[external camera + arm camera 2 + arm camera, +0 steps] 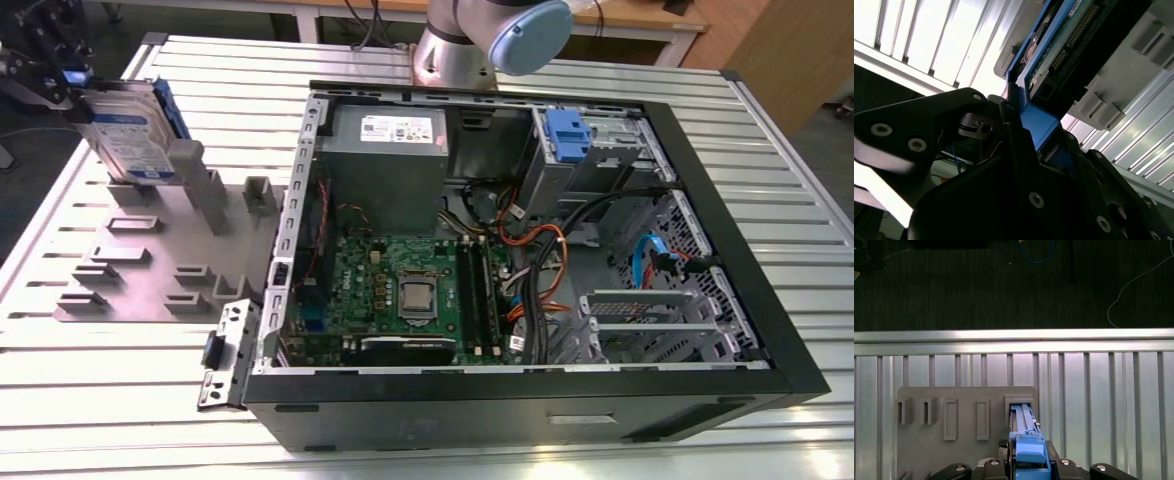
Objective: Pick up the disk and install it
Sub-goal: 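Pick up the disk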
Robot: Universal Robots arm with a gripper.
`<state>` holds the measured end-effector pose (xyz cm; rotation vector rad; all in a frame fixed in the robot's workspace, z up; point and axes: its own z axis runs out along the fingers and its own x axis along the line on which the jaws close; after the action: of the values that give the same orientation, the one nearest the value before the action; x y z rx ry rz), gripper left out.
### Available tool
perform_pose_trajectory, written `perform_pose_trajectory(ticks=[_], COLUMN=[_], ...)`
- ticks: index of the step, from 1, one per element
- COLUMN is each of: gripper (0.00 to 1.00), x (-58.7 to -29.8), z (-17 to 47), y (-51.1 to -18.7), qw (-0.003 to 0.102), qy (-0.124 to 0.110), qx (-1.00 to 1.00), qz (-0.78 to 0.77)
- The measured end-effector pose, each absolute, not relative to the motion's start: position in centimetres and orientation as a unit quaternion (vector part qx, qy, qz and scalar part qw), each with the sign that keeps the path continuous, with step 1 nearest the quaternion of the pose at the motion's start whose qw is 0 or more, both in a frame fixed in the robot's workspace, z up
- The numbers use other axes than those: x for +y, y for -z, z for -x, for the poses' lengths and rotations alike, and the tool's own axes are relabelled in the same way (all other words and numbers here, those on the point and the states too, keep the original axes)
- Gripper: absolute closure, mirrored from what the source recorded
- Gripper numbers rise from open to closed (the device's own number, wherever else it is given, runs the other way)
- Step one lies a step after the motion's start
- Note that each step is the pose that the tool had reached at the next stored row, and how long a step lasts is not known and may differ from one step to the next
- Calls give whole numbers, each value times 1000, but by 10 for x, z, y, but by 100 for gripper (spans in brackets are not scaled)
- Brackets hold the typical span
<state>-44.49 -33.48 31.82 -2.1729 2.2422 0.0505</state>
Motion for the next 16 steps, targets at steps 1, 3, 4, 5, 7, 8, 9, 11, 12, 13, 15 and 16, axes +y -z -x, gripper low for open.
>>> perform_pose_trajectory(ticks=[1, 3, 4, 5, 7, 8, 9, 11, 12, 13, 15, 16], gripper=[63, 63, 63, 63, 63, 63, 63, 63, 63, 63, 63, 63], x=[-335, -335, -335, -335, -335, -335, -335, -335, -335, -335, -335, -335], z=[445, 445, 445, 445, 445, 445, 445, 445, 445, 445, 445, 445], y=[-318, -318, -319, -319, -320, -320, -320, -322, -322, -322, -322, -323], qw=[10, 10, 9, 9, 9, 9, 9, 9, 9, 9, 9, 9], qy=[-16, -16, -16, -16, -16, -16, -16, -16, -16, -16, -16, -16], qx=[718, 718, 718, 718, 718, 718, 718, 718, 718, 718, 718, 718], qz=[696, 696, 696, 696, 696, 696, 696, 696, 696, 696, 696, 696])
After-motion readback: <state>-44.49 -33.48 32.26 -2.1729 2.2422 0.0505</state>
